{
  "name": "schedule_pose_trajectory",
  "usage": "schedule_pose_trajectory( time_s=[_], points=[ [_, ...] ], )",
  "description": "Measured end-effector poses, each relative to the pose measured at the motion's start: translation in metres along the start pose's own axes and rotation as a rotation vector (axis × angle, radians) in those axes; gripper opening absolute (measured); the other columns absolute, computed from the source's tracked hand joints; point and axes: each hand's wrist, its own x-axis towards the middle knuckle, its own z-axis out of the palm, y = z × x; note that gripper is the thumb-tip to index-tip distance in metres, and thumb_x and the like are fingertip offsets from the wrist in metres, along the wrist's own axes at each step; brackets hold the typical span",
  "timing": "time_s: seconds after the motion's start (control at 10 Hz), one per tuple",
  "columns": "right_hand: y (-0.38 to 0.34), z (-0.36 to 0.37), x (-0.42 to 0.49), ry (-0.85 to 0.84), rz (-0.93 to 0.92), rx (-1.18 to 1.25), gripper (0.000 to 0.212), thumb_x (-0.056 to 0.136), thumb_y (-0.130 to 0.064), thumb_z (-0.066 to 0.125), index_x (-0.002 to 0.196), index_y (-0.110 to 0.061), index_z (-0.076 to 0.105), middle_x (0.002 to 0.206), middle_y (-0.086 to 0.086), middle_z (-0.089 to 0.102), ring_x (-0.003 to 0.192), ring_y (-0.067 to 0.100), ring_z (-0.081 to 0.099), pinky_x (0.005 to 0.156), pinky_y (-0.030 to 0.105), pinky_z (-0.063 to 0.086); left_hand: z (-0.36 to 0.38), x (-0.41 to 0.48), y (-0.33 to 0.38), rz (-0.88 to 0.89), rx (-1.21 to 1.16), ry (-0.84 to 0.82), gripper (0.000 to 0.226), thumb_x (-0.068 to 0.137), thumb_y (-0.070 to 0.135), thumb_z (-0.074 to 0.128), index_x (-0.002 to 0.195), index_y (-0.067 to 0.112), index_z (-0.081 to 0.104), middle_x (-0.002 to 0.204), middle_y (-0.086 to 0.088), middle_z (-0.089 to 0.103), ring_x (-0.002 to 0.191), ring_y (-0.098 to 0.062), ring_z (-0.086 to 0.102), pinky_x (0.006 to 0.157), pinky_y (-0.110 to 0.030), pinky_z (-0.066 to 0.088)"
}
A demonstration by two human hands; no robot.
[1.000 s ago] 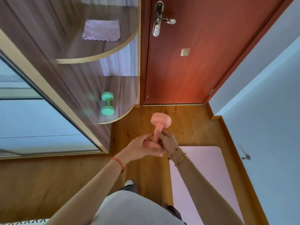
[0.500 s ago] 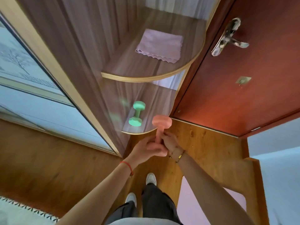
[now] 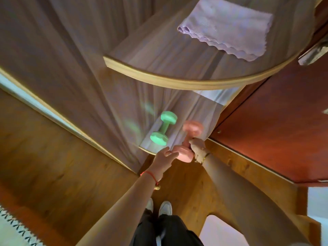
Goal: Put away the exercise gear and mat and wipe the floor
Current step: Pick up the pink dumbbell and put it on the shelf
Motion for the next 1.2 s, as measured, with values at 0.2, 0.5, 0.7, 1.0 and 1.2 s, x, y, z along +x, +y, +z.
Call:
schedule_pose_trajectory(
  time_s=[0.2, 0.5, 0.7, 1.0, 1.2],
  points=[
    [0.006, 0.021, 0.044, -0.006, -0.052, -0.114, 0.039, 0.099, -0.032, 0.045, 0.097, 0.0, 0.068, 0.093, 0.015, 0.07, 0.089, 0.031, 0.067, 0.073, 0.036, 0.053, 0.001, 0.047, -0.028, -0.014, -0.041, -0.058, 0.062, 0.098, 0.014, 0.06, 0.153, 0.012, 0.034, 0.157, -0.009, 0.039, 0.145, -0.026, 0.038, 0.115, -0.041, 0.035],
    [0.004, 0.039, 0.077, 0.008, -0.132, -0.108, 0.034, 0.099, -0.026, 0.044, 0.102, 0.001, 0.064, 0.092, 0.018, 0.065, 0.09, 0.032, 0.063, 0.075, 0.037, 0.05, -0.002, 0.08, -0.033, 0.019, -0.007, -0.092, 0.056, 0.096, 0.012, 0.062, 0.148, 0.02, 0.044, 0.147, -0.002, 0.048, 0.139, -0.019, 0.04, 0.118, -0.035, 0.03],
    [0.001, 0.041, 0.084, -0.01, -0.155, -0.21, 0.027, 0.103, -0.025, 0.039, 0.09, -0.007, 0.054, 0.072, 0.007, 0.052, 0.085, 0.027, 0.054, 0.073, 0.032, 0.041, -0.002, 0.091, -0.038, -0.047, 0.026, -0.081, 0.069, 0.095, 0.002, 0.051, 0.157, 0.023, 0.029, 0.163, -0.008, 0.028, 0.15, -0.026, 0.024, 0.124, -0.046, 0.021],
    [0.008, 0.049, 0.088, -0.007, -0.157, -0.21, 0.046, 0.104, -0.042, 0.03, 0.086, -0.007, 0.054, 0.089, 0.015, 0.055, 0.086, 0.03, 0.055, 0.073, 0.03, 0.038, -0.005, 0.093, -0.038, -0.06, 0.092, -0.096, 0.07, 0.096, -0.002, 0.042, 0.157, 0.029, 0.028, 0.165, -0.005, 0.024, 0.153, -0.027, 0.02, 0.124, -0.049, 0.019],
    [0.007, 0.043, 0.082, -0.071, -0.139, -0.166, 0.043, 0.105, -0.036, 0.033, 0.093, -0.004, 0.059, 0.089, 0.011, 0.054, 0.087, 0.026, 0.05, 0.076, 0.03, 0.037, 0.0, 0.087, -0.036, -0.048, 0.068, -0.071, 0.071, 0.097, -0.008, 0.038, 0.157, 0.027, 0.026, 0.166, -0.006, 0.02, 0.152, -0.026, 0.022, 0.124, -0.049, 0.02]
  ],
)
